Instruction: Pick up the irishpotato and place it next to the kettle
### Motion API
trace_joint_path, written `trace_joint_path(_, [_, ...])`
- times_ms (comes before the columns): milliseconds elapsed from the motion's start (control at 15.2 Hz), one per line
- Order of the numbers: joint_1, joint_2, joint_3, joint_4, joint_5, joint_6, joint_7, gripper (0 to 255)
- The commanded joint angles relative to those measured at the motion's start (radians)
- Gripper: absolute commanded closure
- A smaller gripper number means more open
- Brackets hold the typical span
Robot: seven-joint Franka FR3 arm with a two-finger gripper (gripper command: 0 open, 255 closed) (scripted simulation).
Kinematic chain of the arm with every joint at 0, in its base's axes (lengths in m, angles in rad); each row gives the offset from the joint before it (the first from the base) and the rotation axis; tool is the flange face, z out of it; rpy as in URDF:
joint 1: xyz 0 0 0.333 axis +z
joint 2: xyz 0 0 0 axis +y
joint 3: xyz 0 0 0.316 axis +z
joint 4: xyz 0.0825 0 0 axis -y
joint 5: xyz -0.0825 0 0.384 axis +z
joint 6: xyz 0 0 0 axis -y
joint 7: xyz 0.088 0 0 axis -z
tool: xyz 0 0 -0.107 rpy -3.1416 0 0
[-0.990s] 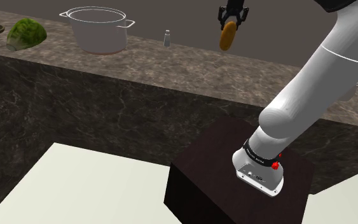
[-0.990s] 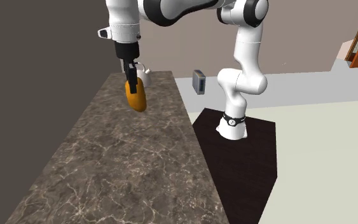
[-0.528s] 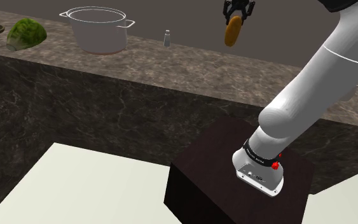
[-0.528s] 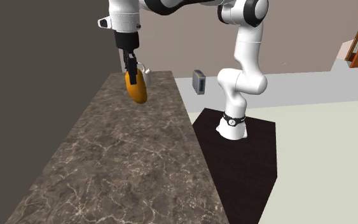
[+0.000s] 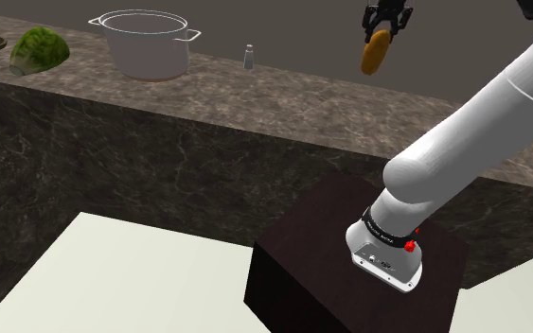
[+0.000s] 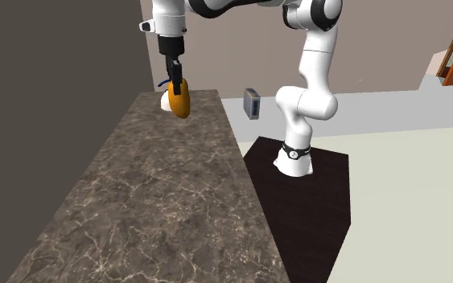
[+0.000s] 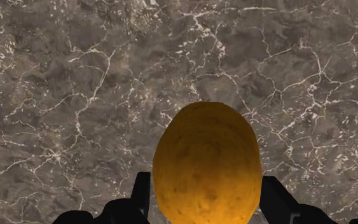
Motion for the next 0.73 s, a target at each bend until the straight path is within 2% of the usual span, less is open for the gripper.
trace_joint_path(0, [-0.021,-0.034,-0.023,-0.035,-0.018,0.009,-0.039,255])
trace_joint_path(660, [-0.113,-0.136,-0.152,-0.106,-0.090,0.022,-0.238,255])
